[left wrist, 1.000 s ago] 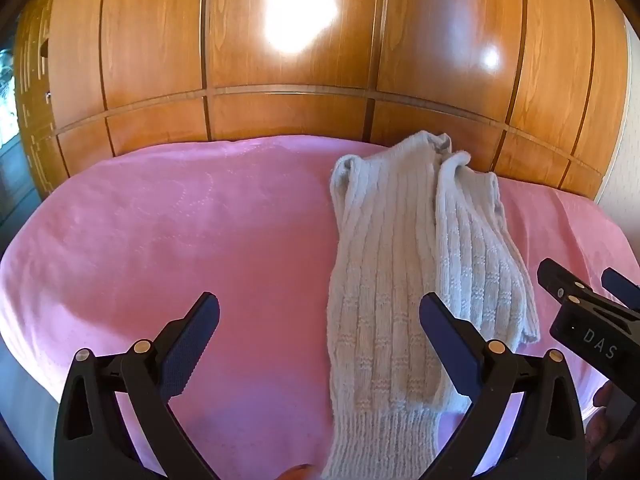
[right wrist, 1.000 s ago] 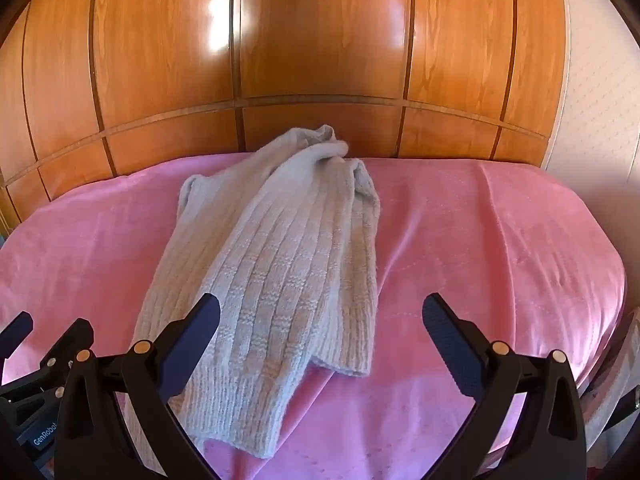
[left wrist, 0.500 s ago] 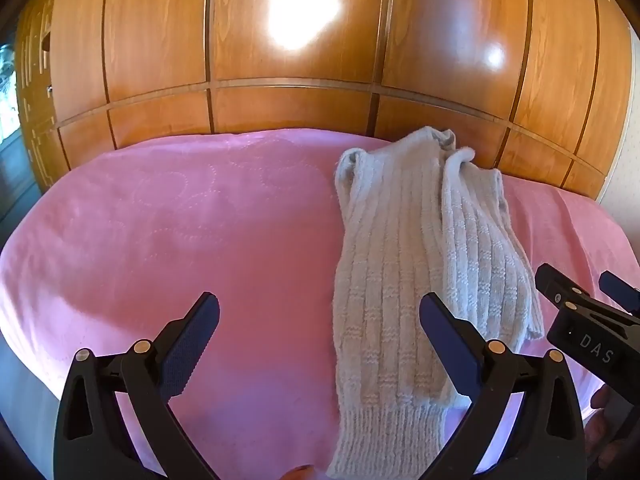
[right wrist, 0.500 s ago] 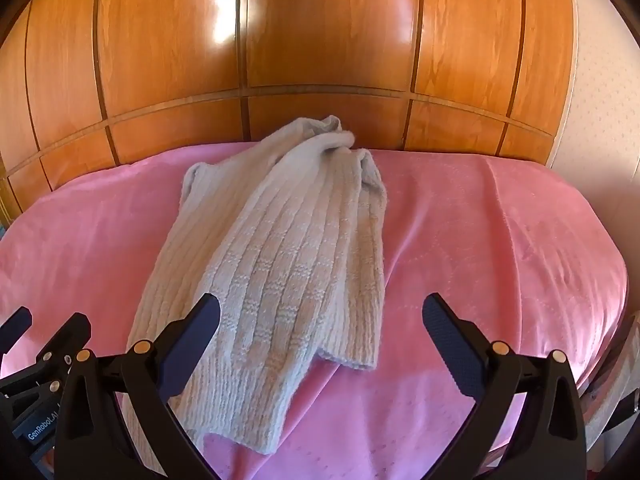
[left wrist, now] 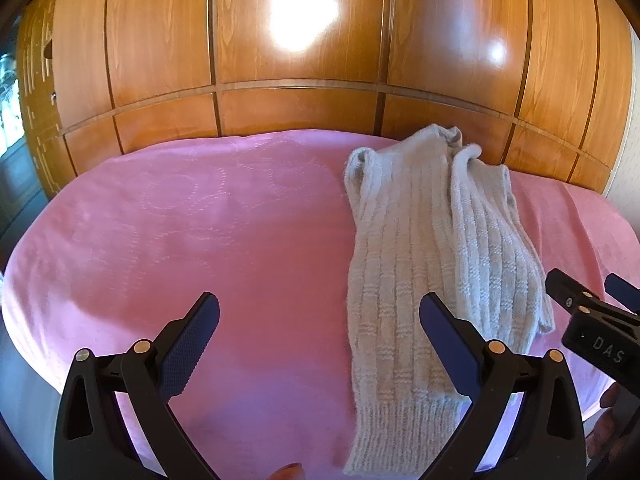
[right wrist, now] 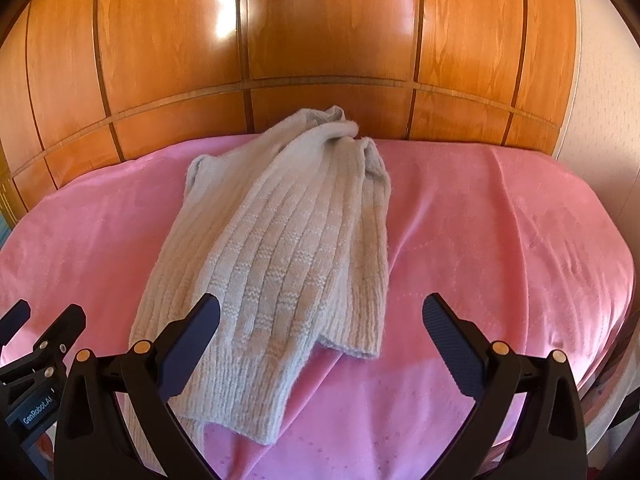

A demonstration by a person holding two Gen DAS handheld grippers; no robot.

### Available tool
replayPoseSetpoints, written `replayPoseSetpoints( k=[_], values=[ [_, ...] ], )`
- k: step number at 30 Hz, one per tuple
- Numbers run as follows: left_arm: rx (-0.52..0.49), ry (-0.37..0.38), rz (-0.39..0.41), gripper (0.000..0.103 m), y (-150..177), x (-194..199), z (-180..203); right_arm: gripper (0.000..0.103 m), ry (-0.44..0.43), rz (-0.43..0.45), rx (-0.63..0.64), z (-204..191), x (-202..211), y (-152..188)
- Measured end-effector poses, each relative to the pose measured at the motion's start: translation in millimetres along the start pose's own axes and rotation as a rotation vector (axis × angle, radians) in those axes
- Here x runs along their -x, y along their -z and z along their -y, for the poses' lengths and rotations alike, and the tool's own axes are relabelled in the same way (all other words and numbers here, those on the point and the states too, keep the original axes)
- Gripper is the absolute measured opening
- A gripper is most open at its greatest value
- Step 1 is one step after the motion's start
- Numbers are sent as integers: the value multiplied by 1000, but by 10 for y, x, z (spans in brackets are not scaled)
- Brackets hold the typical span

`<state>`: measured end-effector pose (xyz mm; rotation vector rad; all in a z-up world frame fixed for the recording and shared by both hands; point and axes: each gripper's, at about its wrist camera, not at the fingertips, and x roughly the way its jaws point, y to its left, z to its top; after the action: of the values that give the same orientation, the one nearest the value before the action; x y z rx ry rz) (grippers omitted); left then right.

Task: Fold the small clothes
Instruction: 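Approach the crumpled cream sweater with both grippers open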

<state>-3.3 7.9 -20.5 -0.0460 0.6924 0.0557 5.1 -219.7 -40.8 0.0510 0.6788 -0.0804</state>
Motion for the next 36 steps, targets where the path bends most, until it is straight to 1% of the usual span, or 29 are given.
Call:
replayPoseSetpoints(
  k=[7,19,36],
  values=[
    [-27,-8,-4,99,31,-21,-3,101,-29,-20,-22,86,-30,26],
    [-51,8,-20,99,64,-14,8,101,-72,-48,-30,136,-76,72],
    [-99,8,-32,99,69,-26,68,101,-155,-53,-69,206,-49,95]
  ],
)
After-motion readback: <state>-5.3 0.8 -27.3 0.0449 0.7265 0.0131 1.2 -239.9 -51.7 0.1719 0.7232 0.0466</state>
